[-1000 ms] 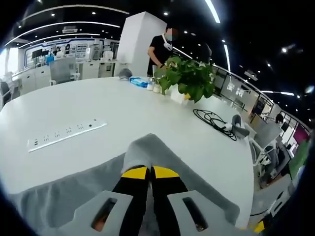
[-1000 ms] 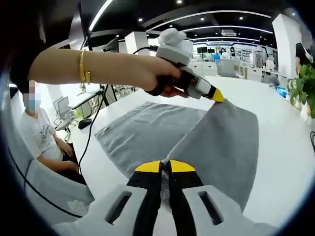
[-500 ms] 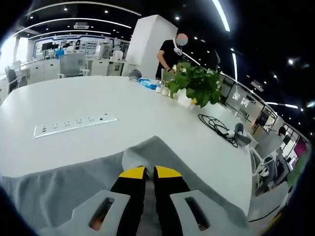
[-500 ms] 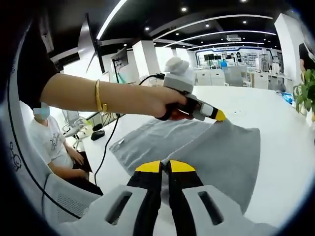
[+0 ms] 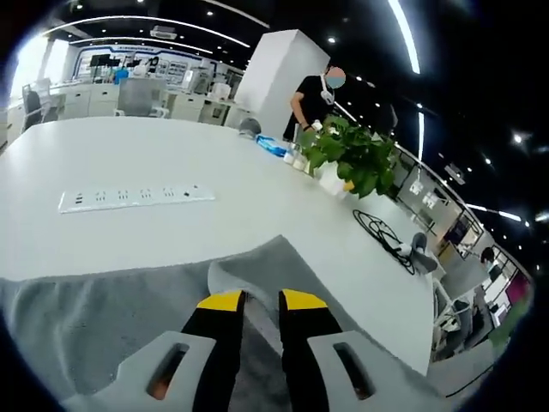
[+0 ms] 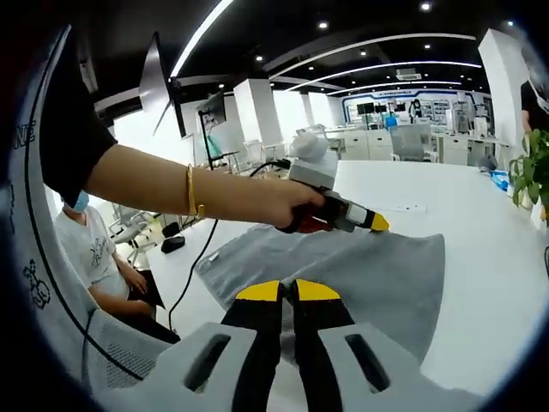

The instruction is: Fold the towel on the table until its edges align and the towel forms a compact rectangular stack.

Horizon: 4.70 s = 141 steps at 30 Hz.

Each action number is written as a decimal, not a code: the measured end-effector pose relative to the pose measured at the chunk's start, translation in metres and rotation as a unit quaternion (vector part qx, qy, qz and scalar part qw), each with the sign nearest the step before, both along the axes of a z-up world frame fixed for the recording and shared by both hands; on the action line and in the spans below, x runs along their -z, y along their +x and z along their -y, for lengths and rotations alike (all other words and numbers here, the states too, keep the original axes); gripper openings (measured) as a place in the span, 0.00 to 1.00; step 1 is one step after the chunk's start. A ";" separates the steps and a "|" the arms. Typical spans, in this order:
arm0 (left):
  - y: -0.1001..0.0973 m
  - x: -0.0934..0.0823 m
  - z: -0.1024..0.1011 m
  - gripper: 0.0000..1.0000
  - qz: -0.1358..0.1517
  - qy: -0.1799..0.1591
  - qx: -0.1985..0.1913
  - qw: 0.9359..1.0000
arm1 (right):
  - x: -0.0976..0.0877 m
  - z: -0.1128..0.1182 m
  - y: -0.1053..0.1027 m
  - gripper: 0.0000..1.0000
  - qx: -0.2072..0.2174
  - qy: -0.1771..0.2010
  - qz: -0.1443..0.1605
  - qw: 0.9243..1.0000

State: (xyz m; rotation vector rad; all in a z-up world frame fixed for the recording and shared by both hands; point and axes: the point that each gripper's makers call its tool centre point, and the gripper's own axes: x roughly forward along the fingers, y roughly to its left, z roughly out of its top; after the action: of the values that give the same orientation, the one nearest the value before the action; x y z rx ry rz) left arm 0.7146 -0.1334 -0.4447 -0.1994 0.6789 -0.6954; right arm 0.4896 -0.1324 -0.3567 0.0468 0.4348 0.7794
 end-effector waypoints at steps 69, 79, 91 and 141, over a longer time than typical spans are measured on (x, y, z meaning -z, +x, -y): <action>0.019 -0.087 -0.202 0.00 0.121 0.055 -0.063 0.989 | -0.037 -0.203 0.002 0.02 -0.177 0.035 0.048 0.982; 0.017 -0.108 -0.237 0.00 0.138 0.041 -0.078 0.987 | -0.046 -0.250 -0.010 0.02 -0.214 0.042 0.063 0.974; 0.016 -0.073 -0.281 0.00 0.126 0.080 -0.097 0.984 | -0.009 -0.290 -0.004 0.02 -0.223 0.007 0.064 0.973; 0.010 0.048 -0.380 0.01 0.041 0.167 -0.154 0.973 | 0.102 -0.354 -0.029 0.03 -0.301 -0.085 0.024 0.949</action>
State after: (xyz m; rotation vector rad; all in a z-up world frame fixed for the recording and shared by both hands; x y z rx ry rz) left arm 0.7248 0.2462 -0.4928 0.0349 0.6575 -0.2826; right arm 0.4608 0.2216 -0.4584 -0.2800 0.4733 1.3381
